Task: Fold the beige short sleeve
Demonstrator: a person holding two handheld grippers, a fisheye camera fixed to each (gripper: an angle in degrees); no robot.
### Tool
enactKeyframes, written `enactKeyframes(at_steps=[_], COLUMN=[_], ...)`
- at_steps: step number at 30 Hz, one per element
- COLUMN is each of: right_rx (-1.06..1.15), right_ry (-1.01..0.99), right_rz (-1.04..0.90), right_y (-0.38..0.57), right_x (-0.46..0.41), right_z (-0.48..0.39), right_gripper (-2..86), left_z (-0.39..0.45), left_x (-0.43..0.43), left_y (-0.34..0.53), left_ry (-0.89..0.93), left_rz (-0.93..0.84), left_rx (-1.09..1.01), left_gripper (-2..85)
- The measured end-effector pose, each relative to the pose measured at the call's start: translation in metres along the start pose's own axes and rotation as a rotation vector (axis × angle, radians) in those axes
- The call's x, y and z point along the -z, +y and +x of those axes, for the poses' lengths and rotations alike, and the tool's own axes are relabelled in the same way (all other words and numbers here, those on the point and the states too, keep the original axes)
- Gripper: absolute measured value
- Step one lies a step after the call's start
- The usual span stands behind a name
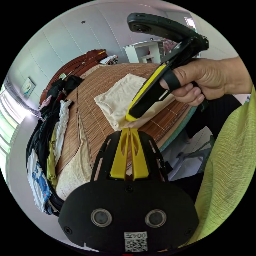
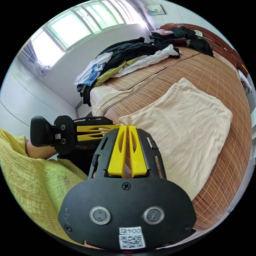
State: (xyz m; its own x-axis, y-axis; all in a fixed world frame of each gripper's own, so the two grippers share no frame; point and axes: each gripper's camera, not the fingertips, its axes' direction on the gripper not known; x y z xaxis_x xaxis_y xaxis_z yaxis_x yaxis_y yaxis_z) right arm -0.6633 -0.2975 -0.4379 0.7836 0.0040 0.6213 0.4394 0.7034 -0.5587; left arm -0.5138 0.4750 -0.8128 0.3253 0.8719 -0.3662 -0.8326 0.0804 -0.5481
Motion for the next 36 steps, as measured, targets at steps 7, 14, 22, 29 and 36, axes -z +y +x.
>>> enactKeyframes(at_steps=[7,14,22,29,36], right_rx=[0.069,-0.100,-0.080,-0.200,-0.206], right_ry=[-0.031,0.121,0.210,0.357,0.511], right_rz=[-0.067,-0.098,-0.185,-0.291,-0.323], right_y=[-0.030,-0.136,-0.183,-0.236,-0.244], right_x=[0.004,-0.011,-0.047,-0.104,-0.133], right_z=[0.011,0.070,0.048,0.065,0.045], right_gripper=[4.3,9.1,8.8,12.9,9.4], left_z=[0.009,0.049,0.062,0.074,0.066], left_x=[-0.012,-0.006,-0.011,-0.016,-0.018], left_y=[0.010,0.004,0.016,0.022,0.030], left_ry=[0.021,-0.191,-0.200,-0.263,-0.229], left_rz=[0.009,0.012,0.053,0.088,0.104], left_rx=[0.063,-0.050,-0.082,-0.122,-0.103], left_gripper=[0.3,0.3,0.3,0.3,0.2])
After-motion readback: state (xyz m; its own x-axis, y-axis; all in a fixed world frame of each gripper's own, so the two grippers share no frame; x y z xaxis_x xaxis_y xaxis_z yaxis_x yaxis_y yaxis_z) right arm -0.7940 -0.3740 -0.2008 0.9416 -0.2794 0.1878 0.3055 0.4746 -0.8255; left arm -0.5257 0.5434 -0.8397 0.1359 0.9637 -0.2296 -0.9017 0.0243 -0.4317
